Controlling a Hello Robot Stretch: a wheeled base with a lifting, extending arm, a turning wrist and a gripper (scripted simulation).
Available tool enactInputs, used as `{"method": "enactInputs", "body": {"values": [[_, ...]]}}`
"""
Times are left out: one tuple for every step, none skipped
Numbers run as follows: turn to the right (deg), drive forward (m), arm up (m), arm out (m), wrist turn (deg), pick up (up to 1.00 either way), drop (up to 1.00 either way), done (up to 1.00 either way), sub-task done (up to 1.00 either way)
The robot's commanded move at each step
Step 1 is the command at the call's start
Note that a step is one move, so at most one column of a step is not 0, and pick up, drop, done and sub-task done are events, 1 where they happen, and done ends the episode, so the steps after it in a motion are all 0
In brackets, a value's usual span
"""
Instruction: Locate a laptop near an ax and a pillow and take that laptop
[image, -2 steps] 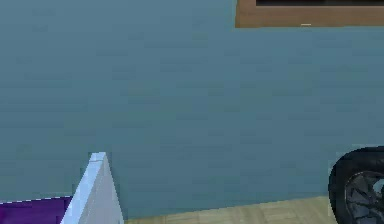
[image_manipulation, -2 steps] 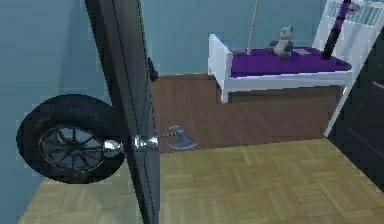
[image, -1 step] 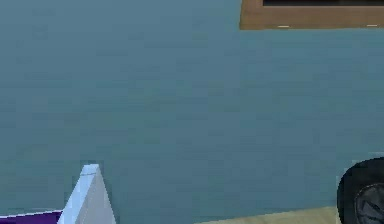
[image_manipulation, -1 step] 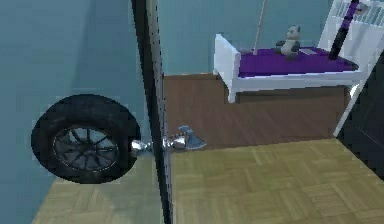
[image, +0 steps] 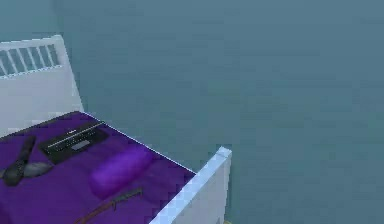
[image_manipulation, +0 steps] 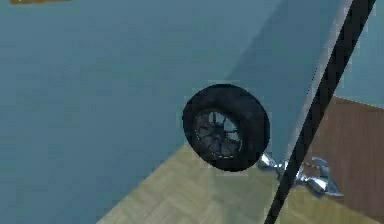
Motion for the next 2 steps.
{"method": "enactInputs", "body": {"values": [[-45.0, 0.00, 0.00, 0.00, 0.0, 0.00, 0.00, 0.00, 0.00], [-45.0, 0.00, 0.00, 0.00, 0.0, 0.00, 0.00, 0.00, 0.00]]}}
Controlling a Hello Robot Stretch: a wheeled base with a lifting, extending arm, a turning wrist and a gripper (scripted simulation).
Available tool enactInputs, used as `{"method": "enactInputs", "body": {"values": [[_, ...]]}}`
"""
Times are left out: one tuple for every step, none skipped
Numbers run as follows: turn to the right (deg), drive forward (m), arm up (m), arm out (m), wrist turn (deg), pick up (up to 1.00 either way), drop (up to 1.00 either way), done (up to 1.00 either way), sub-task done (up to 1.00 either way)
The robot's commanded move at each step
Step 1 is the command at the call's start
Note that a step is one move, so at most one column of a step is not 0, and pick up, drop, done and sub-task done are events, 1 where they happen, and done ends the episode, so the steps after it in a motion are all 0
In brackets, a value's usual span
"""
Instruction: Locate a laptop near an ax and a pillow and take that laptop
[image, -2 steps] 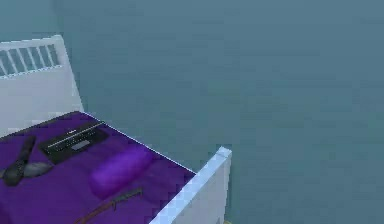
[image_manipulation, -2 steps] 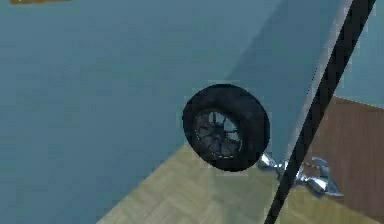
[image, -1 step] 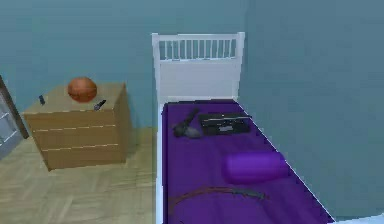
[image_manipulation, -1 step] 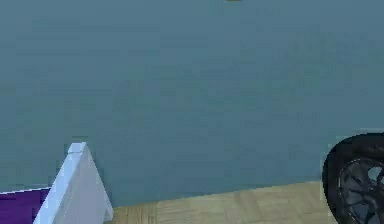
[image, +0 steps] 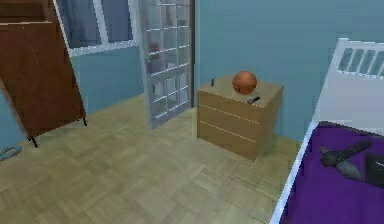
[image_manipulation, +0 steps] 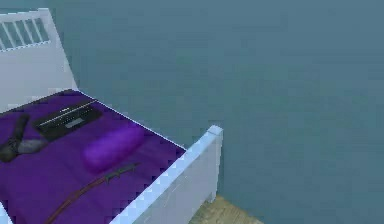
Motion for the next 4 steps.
{"method": "enactInputs", "body": {"values": [[-45.0, 0.00, 0.00, 0.00, 0.0, 0.00, 0.00, 0.00, 0.00], [-33.0, 0.00, 0.00, 0.00, 0.0, 0.00, 0.00, 0.00, 0.00], [0.0, 0.30, 0.00, 0.00, 0.0, 0.00, 0.00, 0.00, 0.00], [6.0, 0.00, 0.00, 0.00, 0.0, 0.00, 0.00, 0.00, 0.00]]}}
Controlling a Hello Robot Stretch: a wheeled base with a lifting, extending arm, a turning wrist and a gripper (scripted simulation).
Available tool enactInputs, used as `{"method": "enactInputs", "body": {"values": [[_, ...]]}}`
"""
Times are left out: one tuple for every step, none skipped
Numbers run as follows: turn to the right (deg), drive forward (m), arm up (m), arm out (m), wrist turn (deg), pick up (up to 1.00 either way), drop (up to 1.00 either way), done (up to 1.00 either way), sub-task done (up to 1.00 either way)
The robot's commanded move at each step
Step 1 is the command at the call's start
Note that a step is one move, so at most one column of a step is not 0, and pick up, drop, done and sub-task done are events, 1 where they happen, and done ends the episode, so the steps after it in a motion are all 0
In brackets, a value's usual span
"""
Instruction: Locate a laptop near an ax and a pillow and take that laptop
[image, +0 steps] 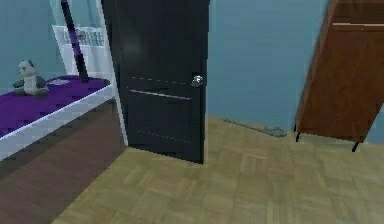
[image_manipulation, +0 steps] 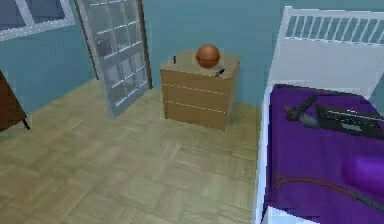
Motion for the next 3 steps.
{"method": "enactInputs", "body": {"values": [[0.0, 1.00, 0.00, 0.00, 0.0, 0.00, 0.00, 0.00, 0.00], [21.0, 0.00, 0.00, 0.00, 0.0, 0.00, 0.00, 0.00, 0.00], [0.0, 0.10, 0.00, 0.00, 0.0, 0.00, 0.00, 0.00, 0.00]]}}
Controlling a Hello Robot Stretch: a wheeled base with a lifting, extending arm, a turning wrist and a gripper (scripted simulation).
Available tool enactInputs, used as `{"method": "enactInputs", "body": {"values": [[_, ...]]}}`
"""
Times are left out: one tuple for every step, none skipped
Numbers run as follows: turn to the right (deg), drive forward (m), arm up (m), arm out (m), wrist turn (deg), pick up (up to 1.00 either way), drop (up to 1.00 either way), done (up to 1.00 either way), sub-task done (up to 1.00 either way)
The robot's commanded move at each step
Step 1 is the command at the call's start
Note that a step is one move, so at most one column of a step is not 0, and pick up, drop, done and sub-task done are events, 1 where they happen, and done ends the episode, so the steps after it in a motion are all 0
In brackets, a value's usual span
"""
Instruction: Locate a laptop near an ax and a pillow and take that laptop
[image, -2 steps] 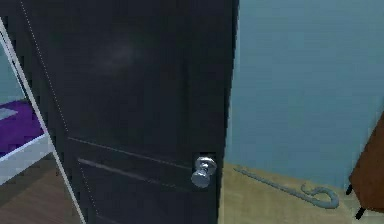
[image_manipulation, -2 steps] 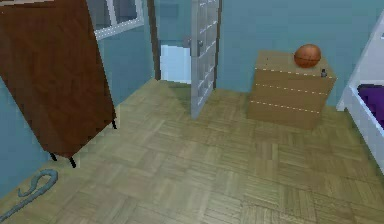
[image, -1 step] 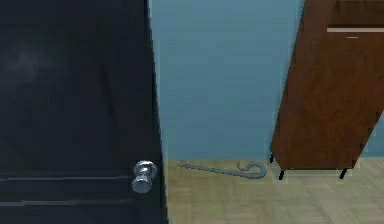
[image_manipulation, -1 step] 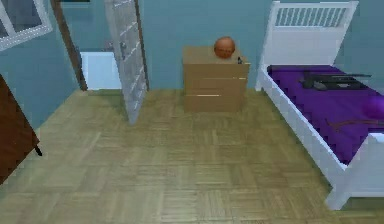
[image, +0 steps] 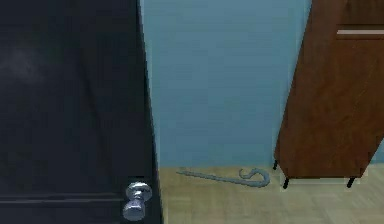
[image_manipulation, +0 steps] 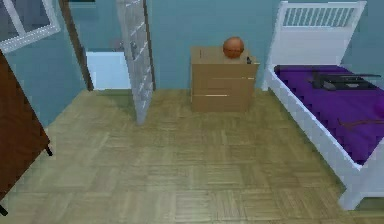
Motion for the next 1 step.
{"method": "enactInputs", "body": {"values": [[45.0, 0.00, 0.00, 0.00, 0.0, 0.00, 0.00, 0.00, 0.00]]}}
